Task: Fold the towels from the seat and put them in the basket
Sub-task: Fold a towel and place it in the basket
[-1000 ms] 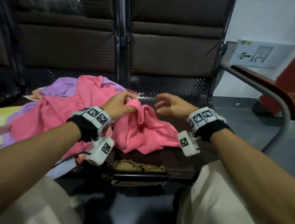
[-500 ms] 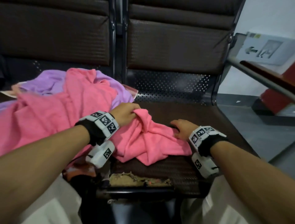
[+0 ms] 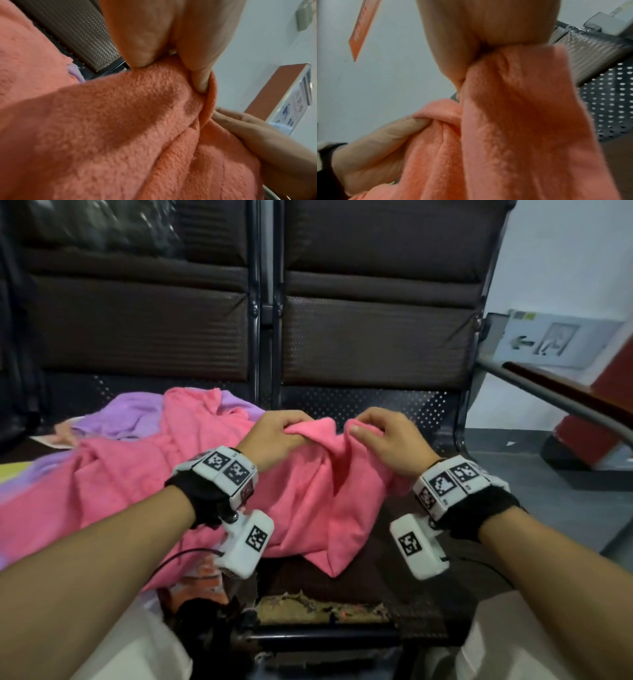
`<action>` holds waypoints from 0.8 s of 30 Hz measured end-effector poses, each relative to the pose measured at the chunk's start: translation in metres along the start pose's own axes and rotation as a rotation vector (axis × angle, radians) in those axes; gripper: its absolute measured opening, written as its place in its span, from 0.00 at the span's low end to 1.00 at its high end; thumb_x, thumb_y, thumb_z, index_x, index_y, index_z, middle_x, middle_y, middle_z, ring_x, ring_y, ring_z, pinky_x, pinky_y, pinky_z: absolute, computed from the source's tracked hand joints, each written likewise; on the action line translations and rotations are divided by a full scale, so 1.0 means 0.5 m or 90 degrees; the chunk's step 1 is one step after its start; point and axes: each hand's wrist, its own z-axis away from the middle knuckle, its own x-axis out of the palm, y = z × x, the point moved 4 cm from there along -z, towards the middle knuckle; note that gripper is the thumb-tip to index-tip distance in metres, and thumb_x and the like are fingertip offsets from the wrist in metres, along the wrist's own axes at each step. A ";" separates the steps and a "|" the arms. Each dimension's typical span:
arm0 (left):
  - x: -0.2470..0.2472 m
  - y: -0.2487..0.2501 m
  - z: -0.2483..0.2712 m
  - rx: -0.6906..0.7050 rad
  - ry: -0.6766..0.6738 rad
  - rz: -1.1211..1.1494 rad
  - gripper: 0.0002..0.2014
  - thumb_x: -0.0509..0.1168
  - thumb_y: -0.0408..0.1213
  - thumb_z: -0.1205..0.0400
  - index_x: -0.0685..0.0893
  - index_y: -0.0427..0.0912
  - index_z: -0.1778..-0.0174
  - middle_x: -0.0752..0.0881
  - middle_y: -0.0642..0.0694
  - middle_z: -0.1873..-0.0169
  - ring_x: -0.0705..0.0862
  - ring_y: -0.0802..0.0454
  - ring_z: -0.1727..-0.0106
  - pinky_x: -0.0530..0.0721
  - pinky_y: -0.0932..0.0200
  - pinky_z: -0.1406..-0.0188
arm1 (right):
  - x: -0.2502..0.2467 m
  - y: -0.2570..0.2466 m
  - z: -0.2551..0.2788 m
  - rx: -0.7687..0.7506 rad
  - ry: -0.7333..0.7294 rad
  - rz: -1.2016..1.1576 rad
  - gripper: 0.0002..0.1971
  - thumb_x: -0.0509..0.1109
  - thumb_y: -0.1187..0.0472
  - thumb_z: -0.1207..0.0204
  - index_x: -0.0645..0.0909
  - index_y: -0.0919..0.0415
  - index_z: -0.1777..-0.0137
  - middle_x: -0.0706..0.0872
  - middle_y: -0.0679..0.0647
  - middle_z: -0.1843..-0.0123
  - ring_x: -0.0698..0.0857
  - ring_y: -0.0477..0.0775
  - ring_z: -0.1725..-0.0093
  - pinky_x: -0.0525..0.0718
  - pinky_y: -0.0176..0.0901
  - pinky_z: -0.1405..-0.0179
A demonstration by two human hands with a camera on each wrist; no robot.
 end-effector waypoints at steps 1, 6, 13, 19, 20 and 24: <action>0.004 0.007 0.005 0.012 -0.011 0.010 0.12 0.65 0.18 0.27 0.87 0.37 0.55 0.87 0.46 0.60 0.80 0.67 0.61 0.78 0.73 0.56 | 0.008 -0.009 0.005 0.004 -0.023 -0.040 0.11 0.71 0.57 0.23 0.83 0.56 0.43 0.84 0.43 0.61 0.83 0.37 0.60 0.77 0.33 0.54; 0.000 0.025 0.027 0.053 -0.015 0.031 0.16 0.64 0.16 0.28 0.88 0.39 0.54 0.88 0.46 0.60 0.83 0.63 0.59 0.81 0.70 0.54 | 0.053 -0.034 0.038 -0.011 -0.269 -0.183 0.06 0.66 0.65 0.19 0.82 0.66 0.47 0.79 0.47 0.66 0.73 0.32 0.74 0.71 0.23 0.71; -0.028 -0.007 0.048 -0.018 -0.050 -0.122 0.09 0.75 0.33 0.27 0.83 0.49 0.67 0.84 0.52 0.70 0.78 0.67 0.69 0.74 0.72 0.66 | -0.018 -0.028 0.026 -0.031 -0.003 -0.154 0.10 0.66 0.63 0.19 0.82 0.63 0.61 0.79 0.49 0.71 0.73 0.36 0.73 0.72 0.28 0.69; -0.047 -0.059 0.057 -0.187 -0.081 -0.270 0.22 0.74 0.48 0.26 0.72 0.43 0.77 0.73 0.49 0.77 0.70 0.52 0.72 0.69 0.54 0.66 | -0.064 0.083 0.001 0.152 0.212 -0.177 0.11 0.67 0.62 0.20 0.85 0.71 0.51 0.83 0.54 0.65 0.78 0.45 0.65 0.78 0.39 0.60; -0.042 -0.059 0.057 -0.203 -0.074 -0.255 0.19 0.73 0.49 0.26 0.76 0.42 0.75 0.77 0.48 0.75 0.73 0.52 0.70 0.73 0.54 0.64 | -0.051 0.102 0.000 0.204 0.186 -0.188 0.10 0.68 0.63 0.22 0.85 0.71 0.49 0.85 0.55 0.63 0.80 0.48 0.63 0.80 0.42 0.56; 0.004 -0.012 0.050 -0.244 -0.035 0.031 0.15 0.70 0.44 0.23 0.84 0.48 0.77 0.85 0.57 0.74 0.82 0.65 0.67 0.77 0.69 0.62 | 0.011 0.102 0.003 0.277 0.045 -0.333 0.18 0.74 0.72 0.31 0.82 0.67 0.40 0.87 0.57 0.55 0.85 0.51 0.57 0.85 0.45 0.50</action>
